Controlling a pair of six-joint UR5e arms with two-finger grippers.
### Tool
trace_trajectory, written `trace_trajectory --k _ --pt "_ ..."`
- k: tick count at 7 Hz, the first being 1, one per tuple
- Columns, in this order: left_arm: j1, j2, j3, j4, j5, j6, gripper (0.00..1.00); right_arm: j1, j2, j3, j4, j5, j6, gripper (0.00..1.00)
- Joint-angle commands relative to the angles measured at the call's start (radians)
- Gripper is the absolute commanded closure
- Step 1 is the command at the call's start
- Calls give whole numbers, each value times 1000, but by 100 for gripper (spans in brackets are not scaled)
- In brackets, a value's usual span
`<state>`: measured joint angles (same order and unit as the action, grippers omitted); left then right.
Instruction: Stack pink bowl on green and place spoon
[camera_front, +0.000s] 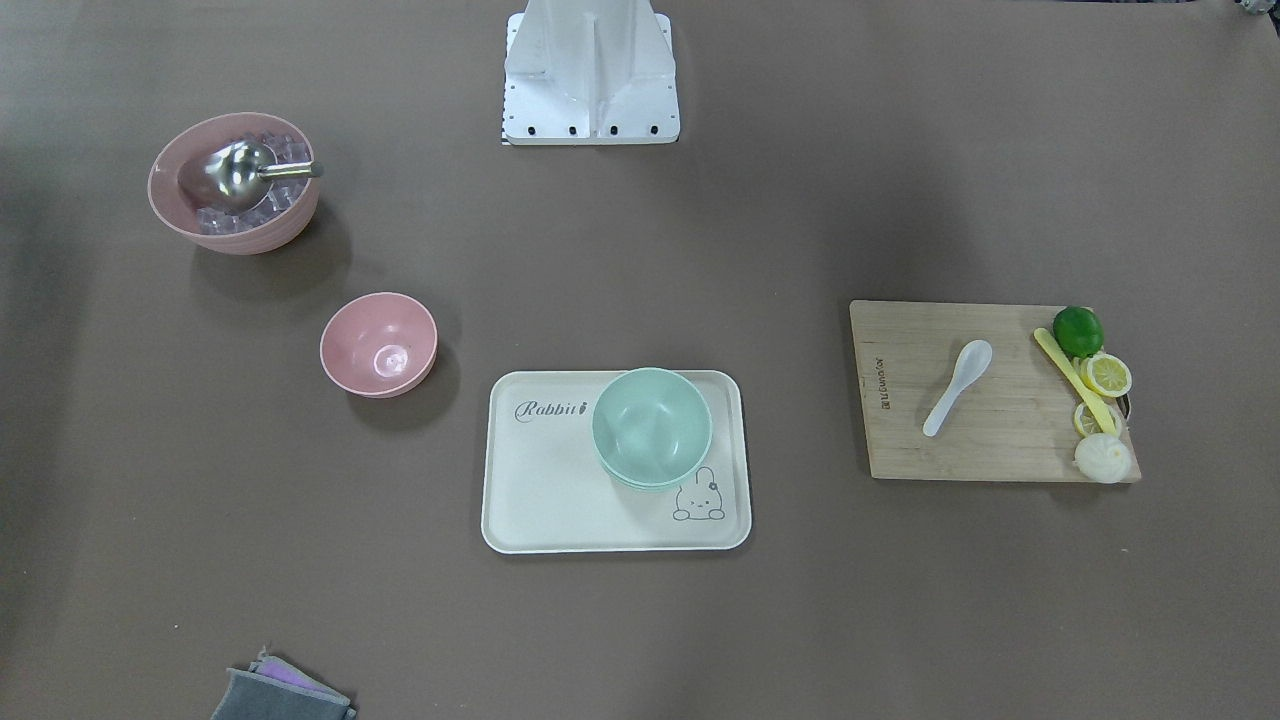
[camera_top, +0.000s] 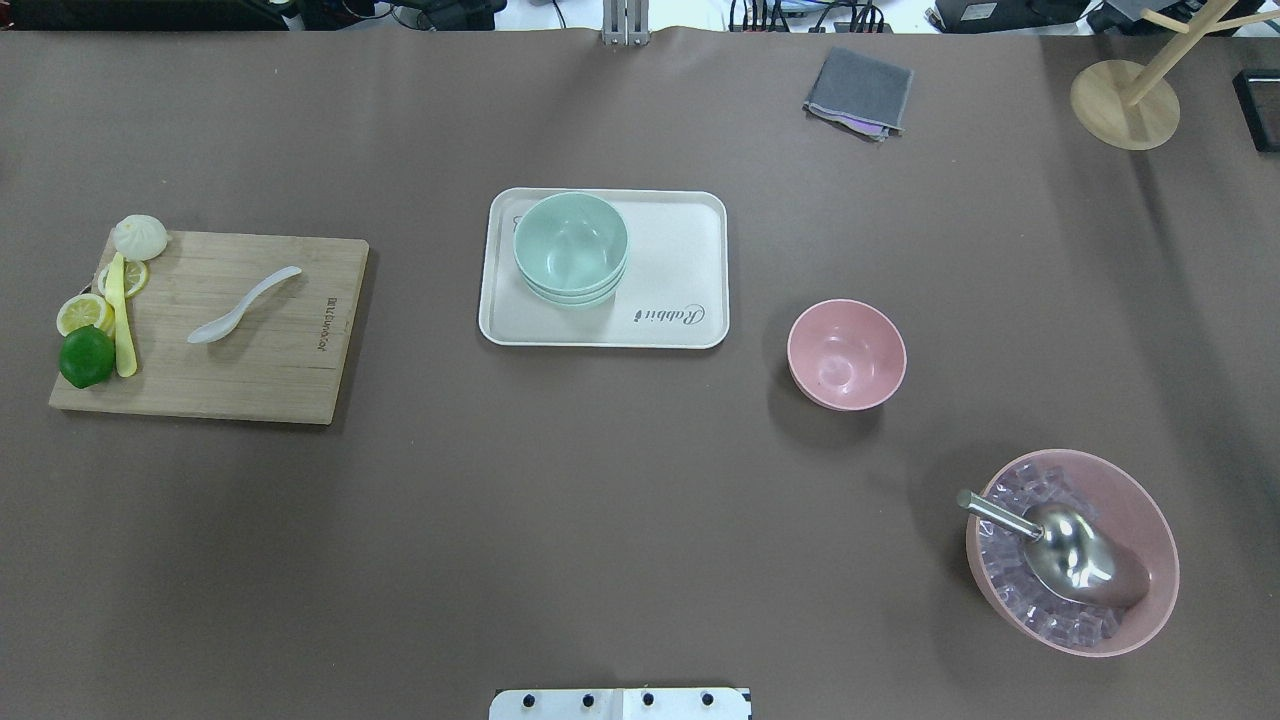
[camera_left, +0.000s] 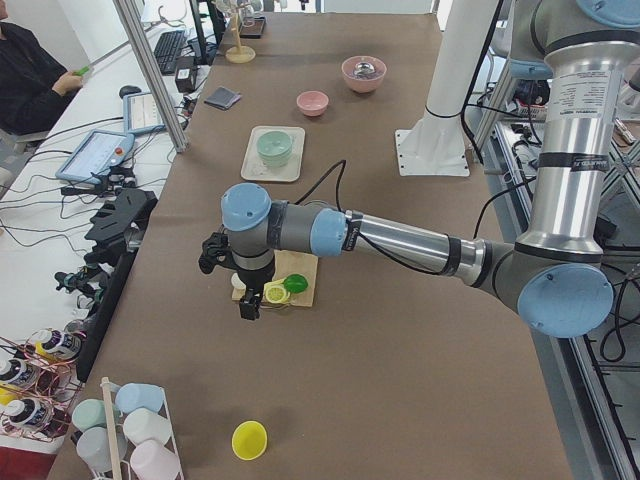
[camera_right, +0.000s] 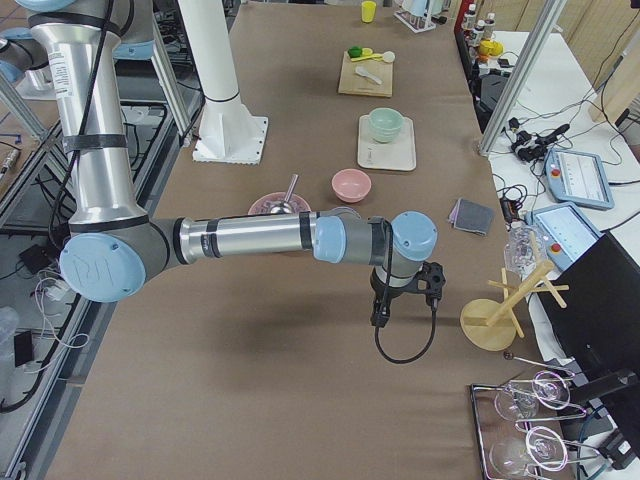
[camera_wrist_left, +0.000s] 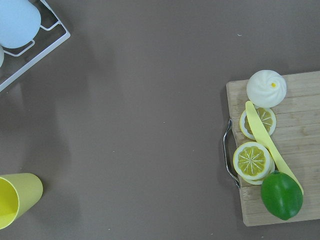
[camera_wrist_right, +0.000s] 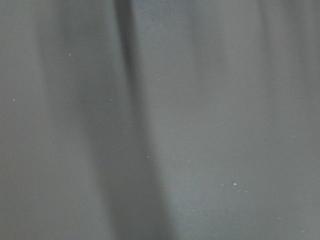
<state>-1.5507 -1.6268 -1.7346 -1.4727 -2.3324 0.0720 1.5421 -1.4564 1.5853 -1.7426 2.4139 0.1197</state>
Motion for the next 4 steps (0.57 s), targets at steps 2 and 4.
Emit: trace_trajectory --k 2,4 --pt "-5 30 -2 -1 -2 0 1 0 7 -1 0 1 -2 0" --pt "-5 28 0 -1 -4 -1 1 0 8 -4 0 1 0 0"
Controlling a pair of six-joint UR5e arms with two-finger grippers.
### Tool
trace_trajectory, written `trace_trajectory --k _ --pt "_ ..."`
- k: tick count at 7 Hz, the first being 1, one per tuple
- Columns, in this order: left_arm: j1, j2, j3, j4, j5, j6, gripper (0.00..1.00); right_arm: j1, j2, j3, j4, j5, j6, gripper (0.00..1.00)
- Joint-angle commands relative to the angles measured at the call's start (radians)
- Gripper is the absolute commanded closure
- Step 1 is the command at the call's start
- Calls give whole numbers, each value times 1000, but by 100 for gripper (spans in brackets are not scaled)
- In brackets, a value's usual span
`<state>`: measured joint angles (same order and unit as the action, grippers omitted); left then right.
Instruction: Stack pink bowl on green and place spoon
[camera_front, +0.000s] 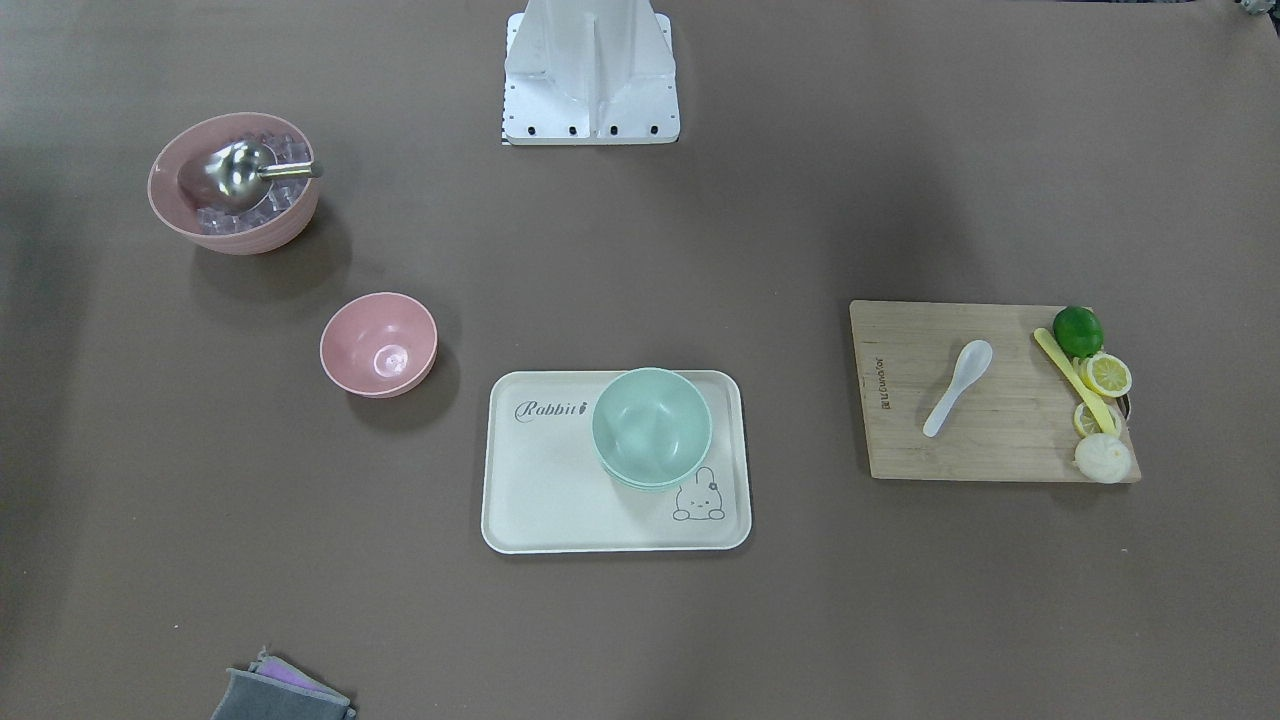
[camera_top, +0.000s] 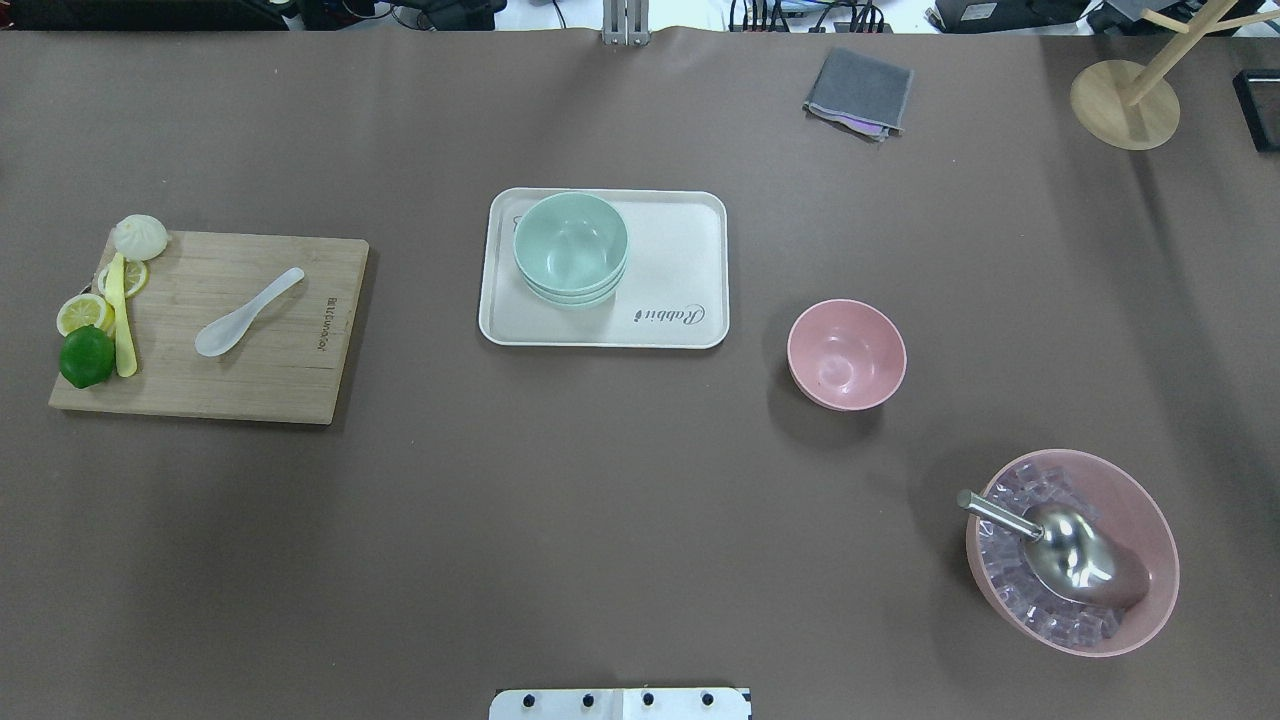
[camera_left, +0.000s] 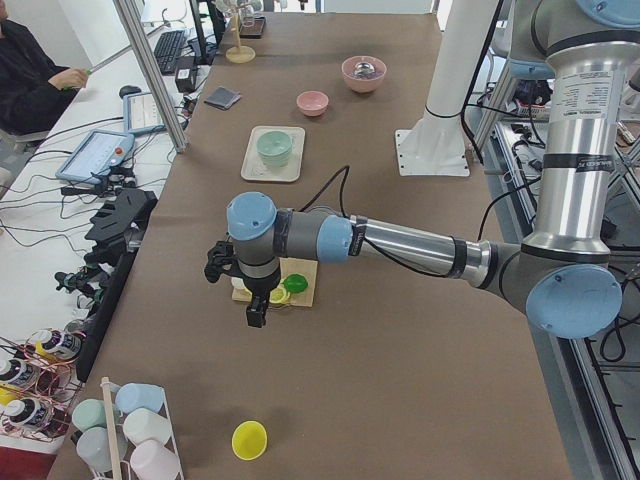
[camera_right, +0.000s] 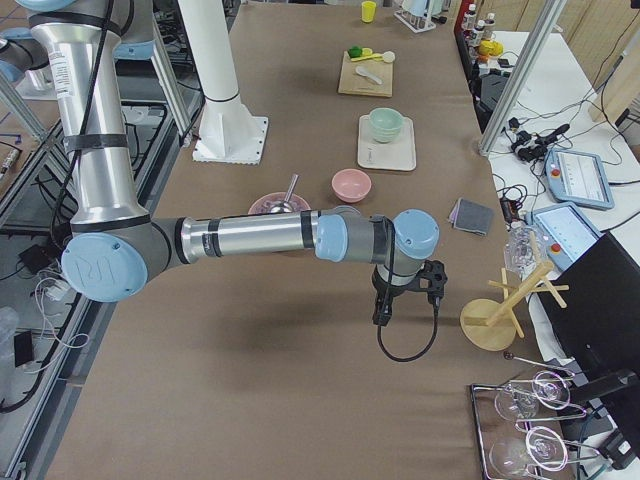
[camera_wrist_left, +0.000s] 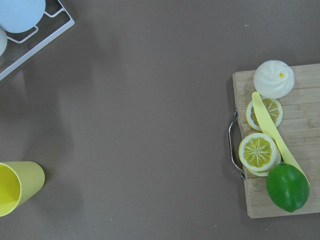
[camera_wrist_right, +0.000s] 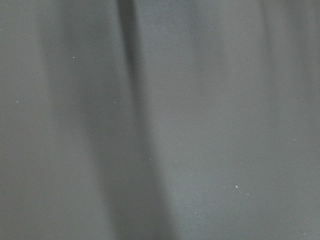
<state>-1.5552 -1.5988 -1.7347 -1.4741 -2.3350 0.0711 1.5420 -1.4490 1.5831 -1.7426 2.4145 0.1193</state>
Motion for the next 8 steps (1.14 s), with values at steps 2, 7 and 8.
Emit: trace_trajectory --k 2,7,8 --pt "1 -4 -3 0 -7 -1 1 -2 4 0 0 0 0 0" --pt "3 -6 3 -11 -10 1 1 -3 15 0 0 0 0 0" --pt "7 -22 39 -9 -9 -1 1 -5 15 0 0 0 0 0"
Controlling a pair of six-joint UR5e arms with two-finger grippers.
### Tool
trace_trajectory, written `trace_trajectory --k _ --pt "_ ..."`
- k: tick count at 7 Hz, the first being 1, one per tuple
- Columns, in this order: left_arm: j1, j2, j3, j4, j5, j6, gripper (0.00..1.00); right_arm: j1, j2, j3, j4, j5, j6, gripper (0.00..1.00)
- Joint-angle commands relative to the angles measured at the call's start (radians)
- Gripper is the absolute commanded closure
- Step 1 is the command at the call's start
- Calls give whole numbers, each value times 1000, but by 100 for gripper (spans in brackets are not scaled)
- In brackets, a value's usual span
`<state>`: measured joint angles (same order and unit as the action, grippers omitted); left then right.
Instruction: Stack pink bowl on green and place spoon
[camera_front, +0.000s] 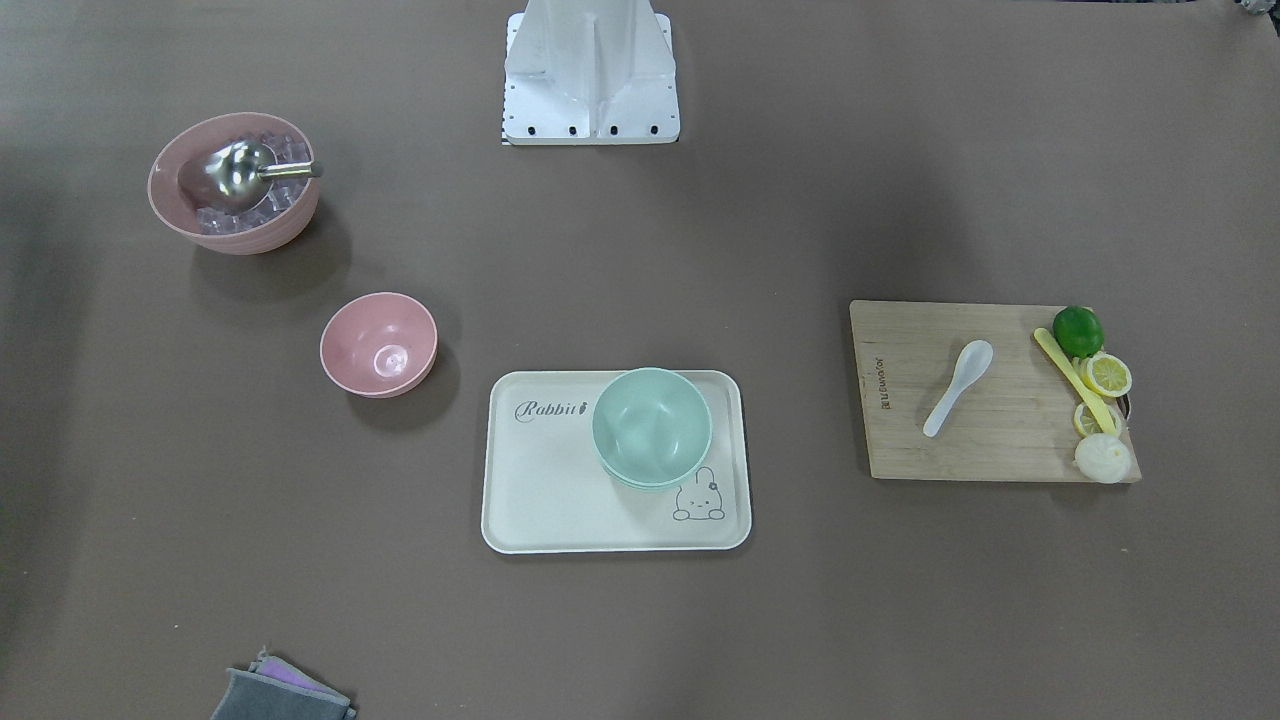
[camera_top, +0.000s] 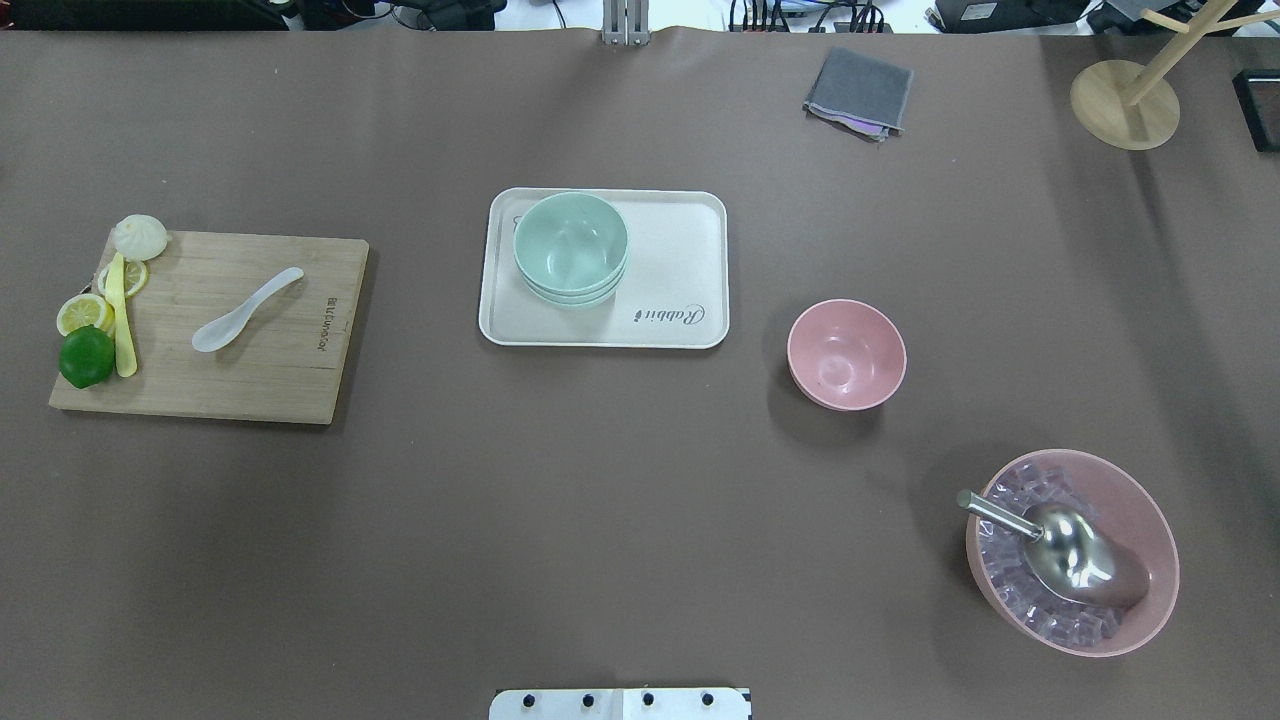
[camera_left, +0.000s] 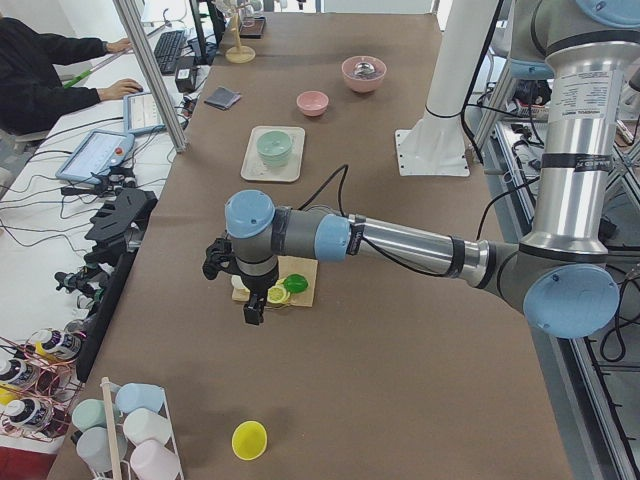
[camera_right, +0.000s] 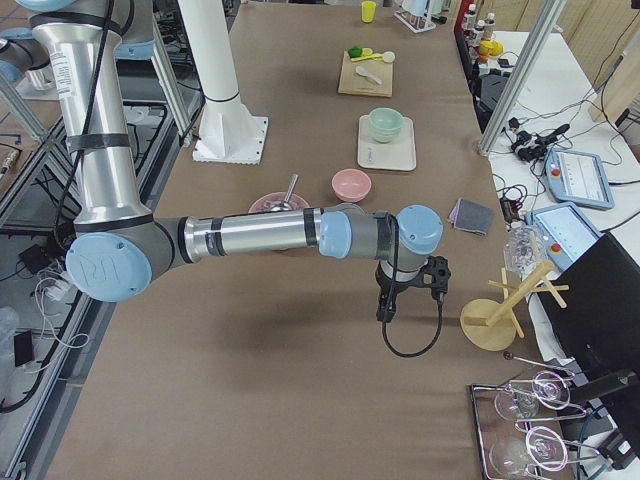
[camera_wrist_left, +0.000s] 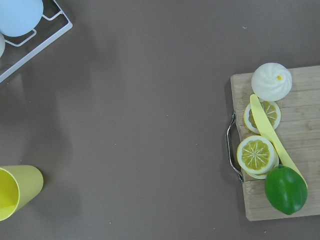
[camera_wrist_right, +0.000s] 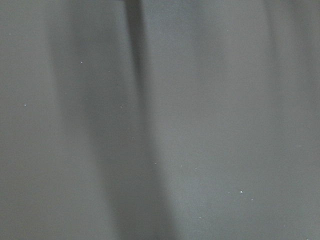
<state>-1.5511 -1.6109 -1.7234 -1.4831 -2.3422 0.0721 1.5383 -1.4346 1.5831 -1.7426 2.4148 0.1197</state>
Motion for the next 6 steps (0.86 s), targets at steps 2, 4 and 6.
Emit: trace_trajectory --k 2,4,6 --pt "2 -23 33 -26 -2 2 1 -3 8 0 0 1 2 0" --pt "2 -46 56 -25 -3 3 1 -3 8 6 0 4 0 0" --pt "0 -46 44 -26 -3 11 1 -3 8 12 0 7 0 0"
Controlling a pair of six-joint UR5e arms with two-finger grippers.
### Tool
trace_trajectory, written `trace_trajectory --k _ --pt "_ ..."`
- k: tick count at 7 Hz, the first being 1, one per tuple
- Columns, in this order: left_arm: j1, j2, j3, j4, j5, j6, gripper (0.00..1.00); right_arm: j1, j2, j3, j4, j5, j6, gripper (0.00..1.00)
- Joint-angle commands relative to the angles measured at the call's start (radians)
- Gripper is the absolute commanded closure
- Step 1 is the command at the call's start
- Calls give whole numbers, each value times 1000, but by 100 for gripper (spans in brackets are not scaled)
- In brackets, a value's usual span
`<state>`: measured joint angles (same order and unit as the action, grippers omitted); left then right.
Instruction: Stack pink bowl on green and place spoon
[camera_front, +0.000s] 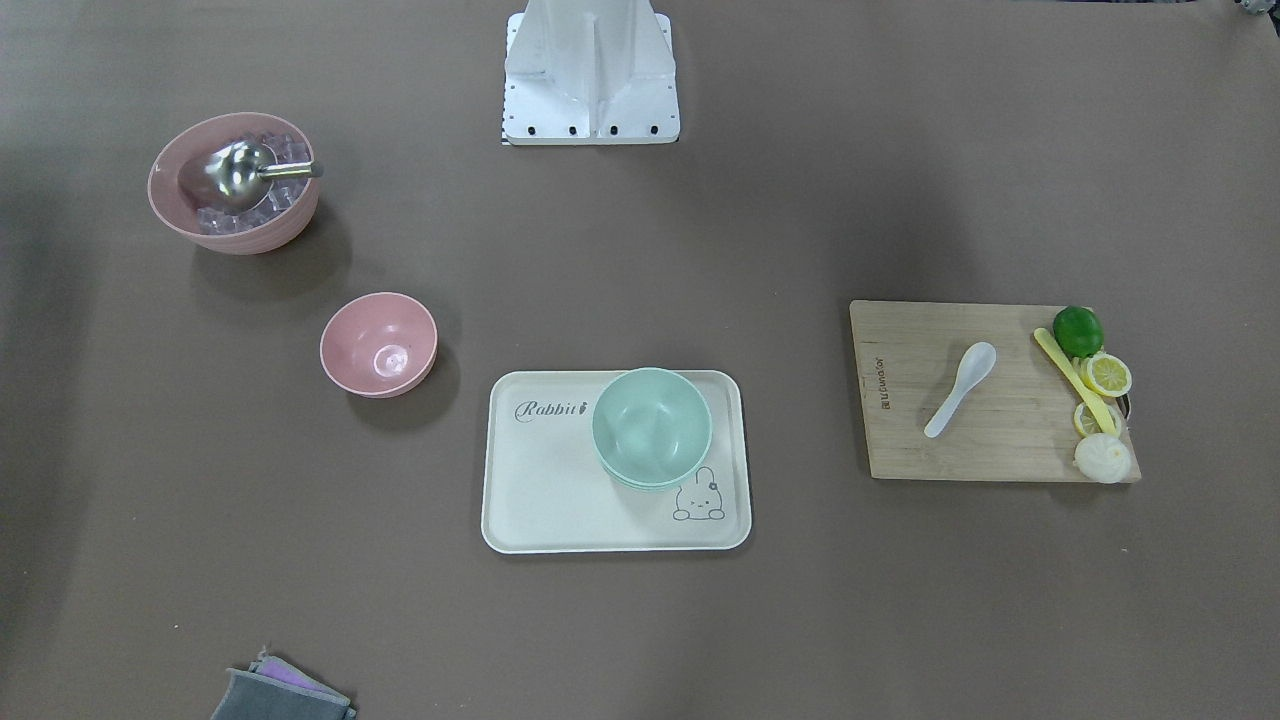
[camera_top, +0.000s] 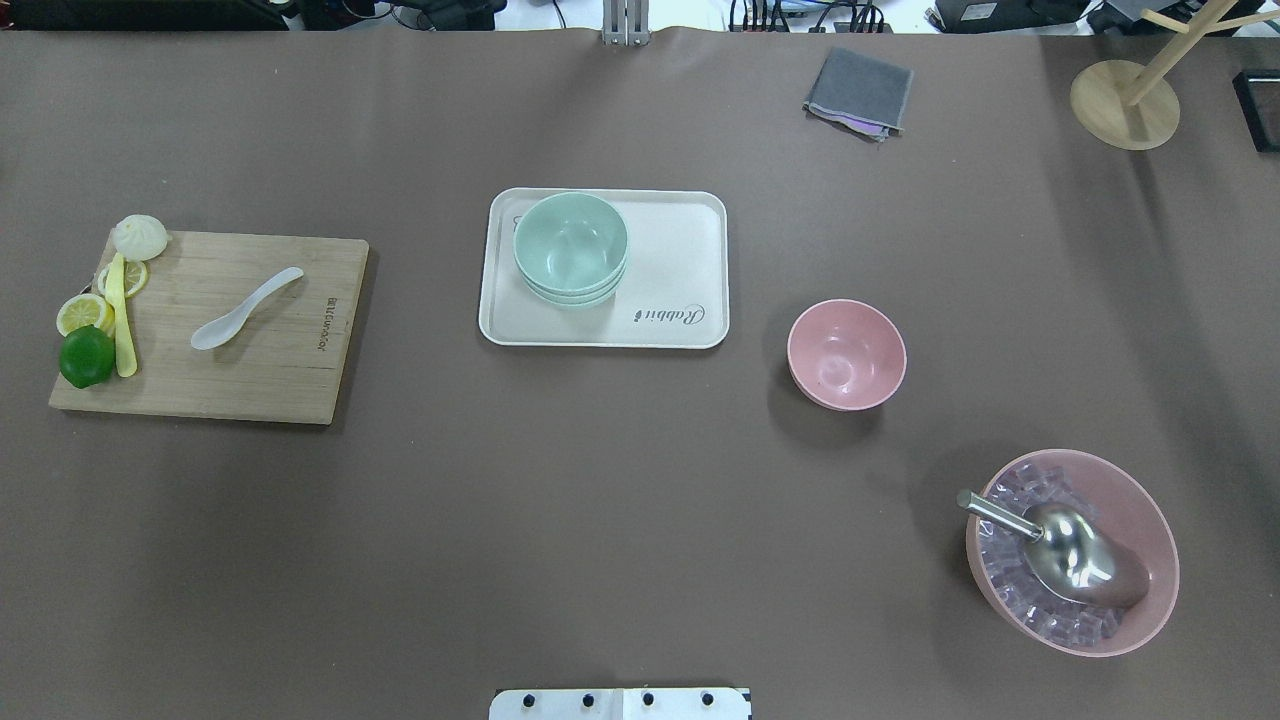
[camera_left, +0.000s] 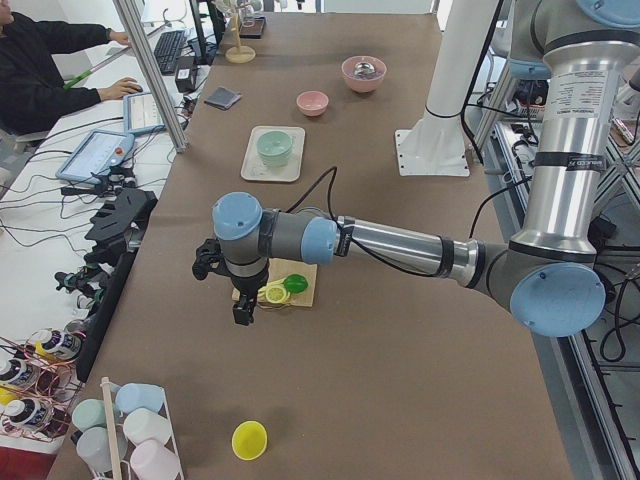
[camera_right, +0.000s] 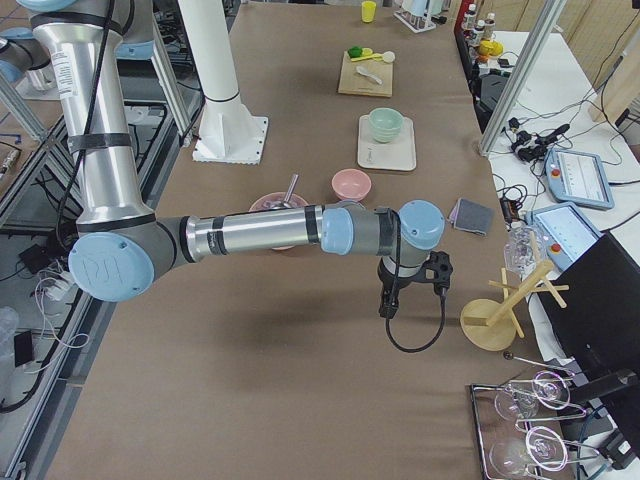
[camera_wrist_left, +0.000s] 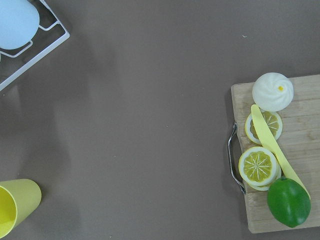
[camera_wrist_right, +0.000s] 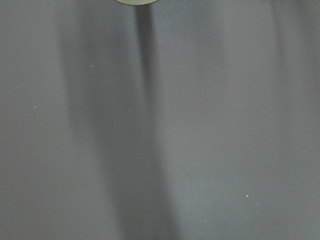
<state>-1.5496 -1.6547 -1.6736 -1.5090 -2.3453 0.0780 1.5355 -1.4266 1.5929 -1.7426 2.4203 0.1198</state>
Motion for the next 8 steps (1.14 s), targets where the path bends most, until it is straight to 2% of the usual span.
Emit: trace_trajectory --k 1,3,5,6,7,8 --pt "-1 -2 -11 1 0 3 1 0 -3 1 17 2 0 0" --pt "0 -4 -14 0 -2 -1 1 0 -11 -5 72 2 0 0" --pt "0 -4 -14 0 -3 -3 1 -11 32 5 74 3 9 0" --pt "0 -4 -17 0 -3 -3 1 -37 69 30 75 9 93 0" --pt "0 -4 -12 0 -50 -6 1 -111 81 89 77 9 210 0" --pt "0 -4 -12 1 -68 -7 1 -186 84 108 151 9 336 0"
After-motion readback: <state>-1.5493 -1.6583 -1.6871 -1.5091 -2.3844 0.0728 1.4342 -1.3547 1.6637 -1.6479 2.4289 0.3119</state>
